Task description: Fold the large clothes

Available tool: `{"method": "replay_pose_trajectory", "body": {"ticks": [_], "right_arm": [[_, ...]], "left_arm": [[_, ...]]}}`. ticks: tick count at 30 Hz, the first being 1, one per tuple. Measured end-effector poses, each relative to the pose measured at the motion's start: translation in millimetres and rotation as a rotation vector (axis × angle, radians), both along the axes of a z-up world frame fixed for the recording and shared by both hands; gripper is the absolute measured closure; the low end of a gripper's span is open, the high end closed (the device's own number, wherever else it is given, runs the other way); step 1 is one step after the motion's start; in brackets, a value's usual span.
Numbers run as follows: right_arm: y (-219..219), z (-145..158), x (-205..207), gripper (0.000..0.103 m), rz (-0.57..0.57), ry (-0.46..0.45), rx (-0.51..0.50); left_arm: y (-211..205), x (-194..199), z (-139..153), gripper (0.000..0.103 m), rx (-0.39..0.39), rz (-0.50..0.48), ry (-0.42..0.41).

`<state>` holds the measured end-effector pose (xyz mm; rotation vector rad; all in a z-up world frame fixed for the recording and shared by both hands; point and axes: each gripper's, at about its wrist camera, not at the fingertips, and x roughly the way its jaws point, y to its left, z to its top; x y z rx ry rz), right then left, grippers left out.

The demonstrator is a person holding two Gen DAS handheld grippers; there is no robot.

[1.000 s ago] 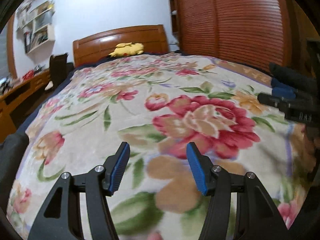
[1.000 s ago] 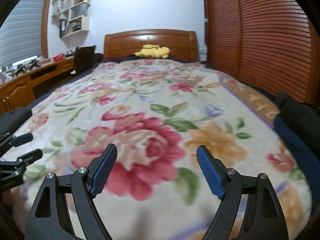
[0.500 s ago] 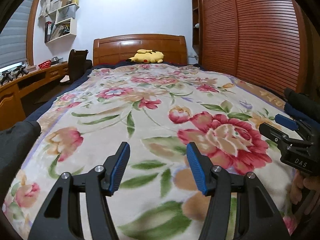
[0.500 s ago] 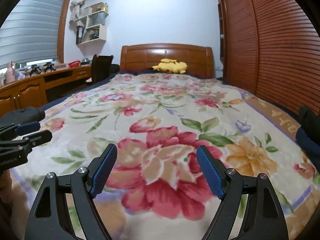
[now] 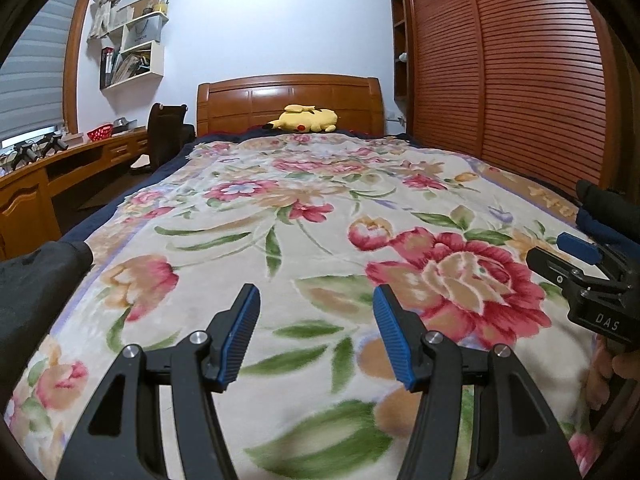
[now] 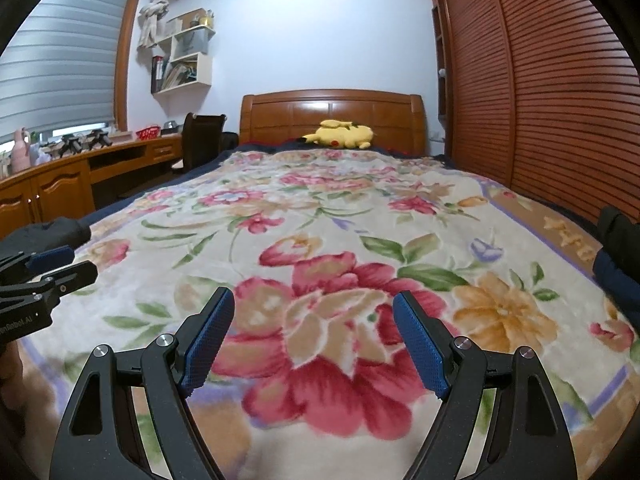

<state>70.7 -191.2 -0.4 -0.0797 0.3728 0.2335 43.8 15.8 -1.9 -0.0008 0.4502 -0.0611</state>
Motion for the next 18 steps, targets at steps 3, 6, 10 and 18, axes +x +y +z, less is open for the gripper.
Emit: {"method": "replay_pose_trajectory", "body": {"ticks": [3, 6, 10, 18], "right_arm": [[0.2, -0.1, -0.1, 0.02, -0.001, 0.0, -0.001], [0.3, -0.1, -0.1, 0.02, 0.0, -0.002, -0.001], [0.1, -0.3, -0.1, 0.02, 0.0, -0.001, 0.0], [-0.4, -0.5, -0.1, 0.02, 0.0, -0.002, 0.001]], "left_arm": [[1.5, -1.1, -0.2, 0.045, -0.002, 0.005, -0.004], [1.8, -2.0, -0.6, 0.045, 0.003, 0.008, -0.007], [2.0, -2.1, -1.1, 0.045, 0.0, 0.012, -0.01], [2.7, -2.6, -1.3, 0.045, -0.002, 0.016, -0.012]]}}
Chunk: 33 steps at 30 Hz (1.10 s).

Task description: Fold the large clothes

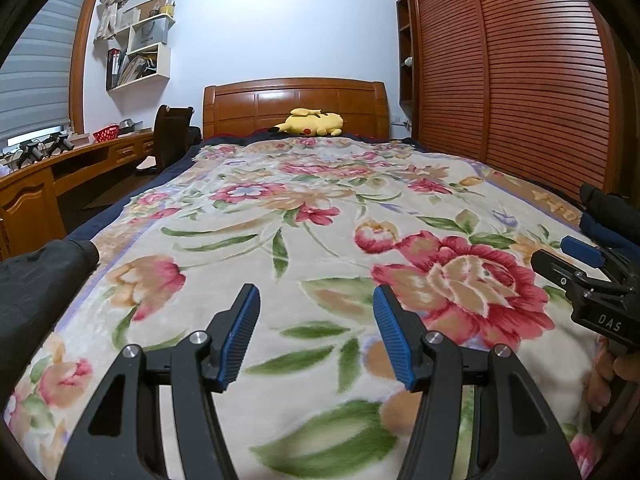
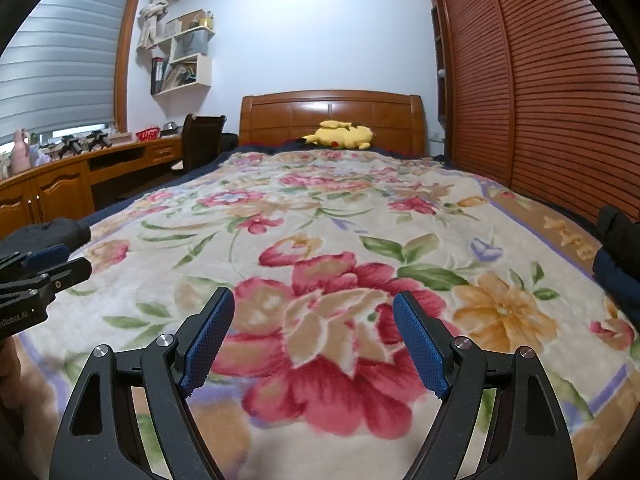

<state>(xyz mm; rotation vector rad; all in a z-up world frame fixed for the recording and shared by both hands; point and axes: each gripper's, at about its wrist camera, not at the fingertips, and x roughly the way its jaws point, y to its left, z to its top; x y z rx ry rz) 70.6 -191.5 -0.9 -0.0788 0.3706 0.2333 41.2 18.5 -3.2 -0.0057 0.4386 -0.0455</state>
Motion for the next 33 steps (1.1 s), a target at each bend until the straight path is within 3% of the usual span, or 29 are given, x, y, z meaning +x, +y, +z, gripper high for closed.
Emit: {"method": "replay_pose_trajectory", "body": {"ticks": [33], "right_arm": [[-0.1, -1.3, 1.6, 0.02, -0.001, -0.006, 0.005]], "left_arm": [[2.5, -1.4, 0.0, 0.045, -0.003, 0.015, -0.016]]}}
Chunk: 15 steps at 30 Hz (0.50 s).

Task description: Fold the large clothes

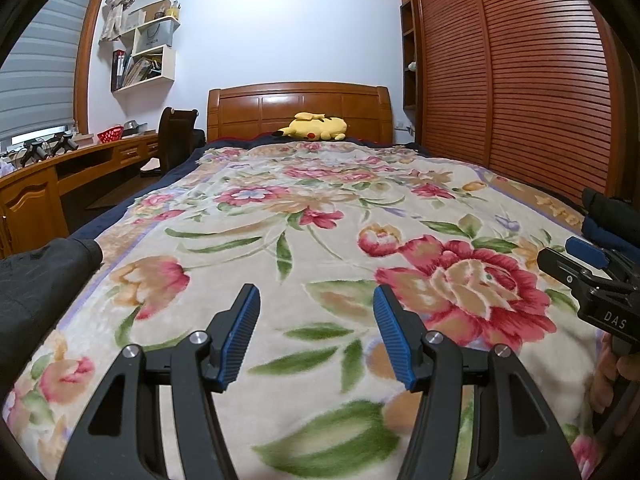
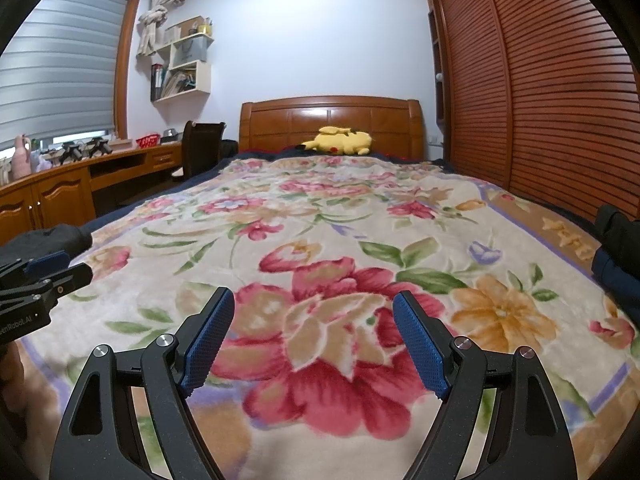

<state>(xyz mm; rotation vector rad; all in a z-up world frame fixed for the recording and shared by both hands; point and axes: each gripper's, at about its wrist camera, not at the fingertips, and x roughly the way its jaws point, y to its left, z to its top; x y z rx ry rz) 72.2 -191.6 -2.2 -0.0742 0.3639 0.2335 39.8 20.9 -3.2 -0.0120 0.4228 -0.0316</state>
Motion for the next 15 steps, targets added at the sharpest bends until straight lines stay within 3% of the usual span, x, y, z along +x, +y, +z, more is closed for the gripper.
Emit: {"method": "replay_pose_trajectory", "body": {"ticks": [15], "right_arm": [[-0.6, -1.2, 0.2, 0.02, 0.0, -0.002, 0.002]], "left_arm": [[0.1, -1.2, 0.7, 0.045, 0.0, 0.007, -0.006]]}}
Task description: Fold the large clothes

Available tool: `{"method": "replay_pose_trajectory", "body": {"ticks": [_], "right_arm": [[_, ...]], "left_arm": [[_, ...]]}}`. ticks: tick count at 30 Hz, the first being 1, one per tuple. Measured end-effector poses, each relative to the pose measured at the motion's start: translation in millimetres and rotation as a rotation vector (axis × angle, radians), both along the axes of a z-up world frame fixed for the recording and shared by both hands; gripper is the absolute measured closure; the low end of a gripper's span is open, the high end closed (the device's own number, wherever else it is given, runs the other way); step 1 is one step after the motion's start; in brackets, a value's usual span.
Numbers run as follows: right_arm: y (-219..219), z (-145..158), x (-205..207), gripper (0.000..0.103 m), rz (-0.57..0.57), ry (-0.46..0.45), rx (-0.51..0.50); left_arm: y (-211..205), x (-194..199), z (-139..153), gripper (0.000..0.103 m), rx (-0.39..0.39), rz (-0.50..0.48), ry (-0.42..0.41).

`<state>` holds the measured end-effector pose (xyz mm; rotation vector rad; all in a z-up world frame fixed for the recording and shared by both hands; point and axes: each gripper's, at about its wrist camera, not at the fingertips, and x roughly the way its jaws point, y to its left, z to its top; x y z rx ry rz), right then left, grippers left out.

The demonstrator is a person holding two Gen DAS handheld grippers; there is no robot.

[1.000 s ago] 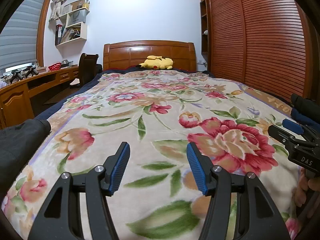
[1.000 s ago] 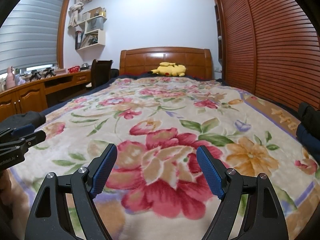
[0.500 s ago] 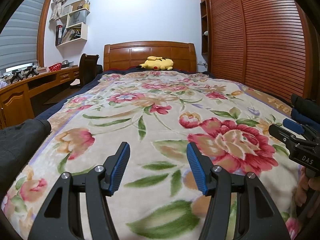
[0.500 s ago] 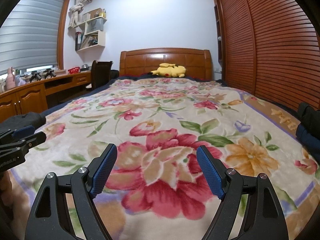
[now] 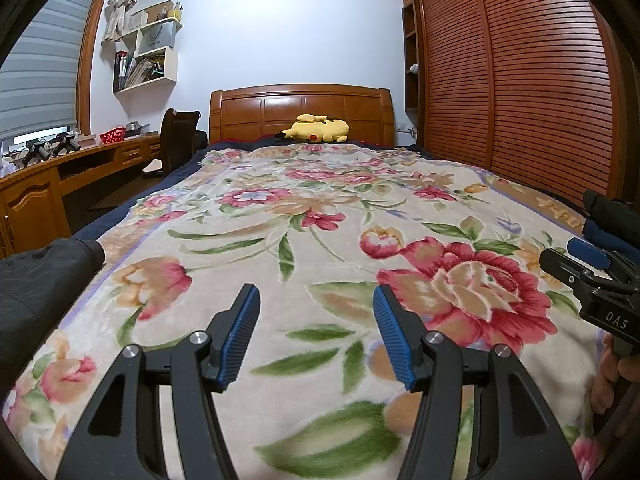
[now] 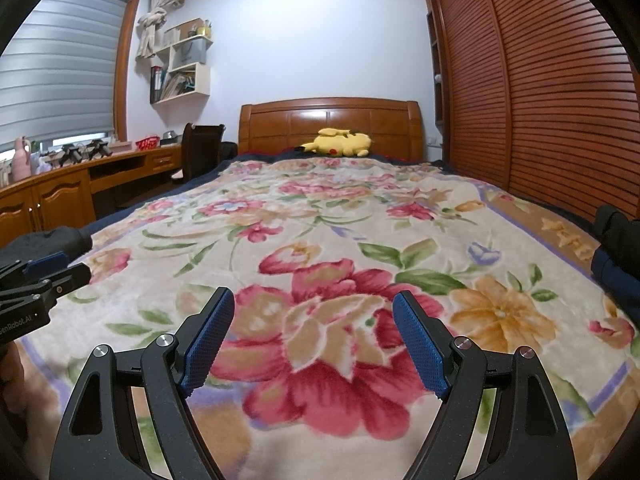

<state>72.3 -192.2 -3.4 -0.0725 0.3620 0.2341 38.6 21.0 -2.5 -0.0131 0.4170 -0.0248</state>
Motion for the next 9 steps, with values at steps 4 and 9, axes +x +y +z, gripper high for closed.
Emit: {"method": "replay_pose_trajectory", "body": {"ticks": [4, 9], "right_arm": [[0.0, -0.4, 0.1, 0.02, 0.0, 0.0, 0.0], [0.2, -0.9, 0.3, 0.02, -0.001, -0.001, 0.001]], "left_arm": [[0.1, 0.2, 0.0, 0.045, 0.0, 0.0, -0.001], [0.2, 0.0, -0.2, 0.045, 0.0, -0.001, -0.001]]}}
